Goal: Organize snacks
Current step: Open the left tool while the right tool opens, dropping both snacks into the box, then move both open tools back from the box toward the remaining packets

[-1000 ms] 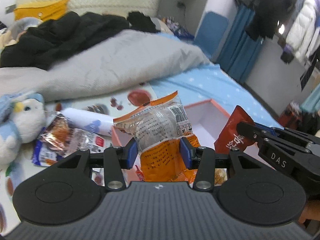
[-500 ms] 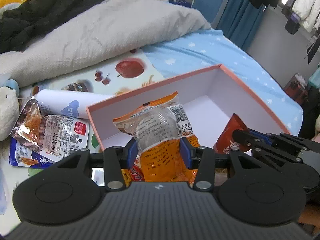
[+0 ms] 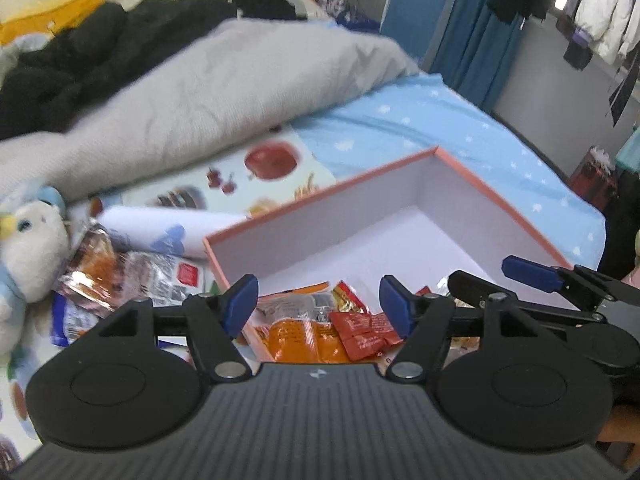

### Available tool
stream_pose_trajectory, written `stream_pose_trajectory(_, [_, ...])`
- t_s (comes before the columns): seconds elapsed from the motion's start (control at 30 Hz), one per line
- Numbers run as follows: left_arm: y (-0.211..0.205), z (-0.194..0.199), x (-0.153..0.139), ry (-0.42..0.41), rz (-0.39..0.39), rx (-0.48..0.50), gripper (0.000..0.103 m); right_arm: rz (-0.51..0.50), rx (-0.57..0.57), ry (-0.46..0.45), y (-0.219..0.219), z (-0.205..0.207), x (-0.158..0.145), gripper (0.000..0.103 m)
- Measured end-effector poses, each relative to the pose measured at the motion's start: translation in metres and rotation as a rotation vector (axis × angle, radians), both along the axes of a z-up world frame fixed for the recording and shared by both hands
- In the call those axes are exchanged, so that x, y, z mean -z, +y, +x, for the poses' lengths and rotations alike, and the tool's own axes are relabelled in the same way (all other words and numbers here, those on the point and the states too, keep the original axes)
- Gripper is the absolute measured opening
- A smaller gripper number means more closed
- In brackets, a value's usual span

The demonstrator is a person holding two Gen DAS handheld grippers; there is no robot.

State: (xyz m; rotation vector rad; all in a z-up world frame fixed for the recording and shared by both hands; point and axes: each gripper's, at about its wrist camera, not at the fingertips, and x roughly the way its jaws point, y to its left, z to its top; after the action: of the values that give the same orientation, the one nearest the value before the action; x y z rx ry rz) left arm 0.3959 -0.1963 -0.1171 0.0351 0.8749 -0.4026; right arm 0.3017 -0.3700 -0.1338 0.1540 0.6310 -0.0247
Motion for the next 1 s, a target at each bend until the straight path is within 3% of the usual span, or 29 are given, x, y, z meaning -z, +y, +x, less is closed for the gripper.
stream_pose_trajectory(0.63, [0.081,-0.120,-0.130,-0.265,-0.049,-0.107,0.072,-0.055,-0.101,-0.252,0.052,-0.091,-0.112,0.066])
stream_pose_trajectory(0.83, [0.119,-0.162,-0.149,-0.313,-0.067,-0.149,0.072,-0.045,-0.149,-0.308,0.081,-0.119,-0.129,0.066])
stream_pose_trajectory(1.0, [0.156,-0.191,-0.149,-0.311,-0.109,-0.201,0.073,-0.022,-0.198,-0.302,0.103,-0.133,-0.126,0.066])
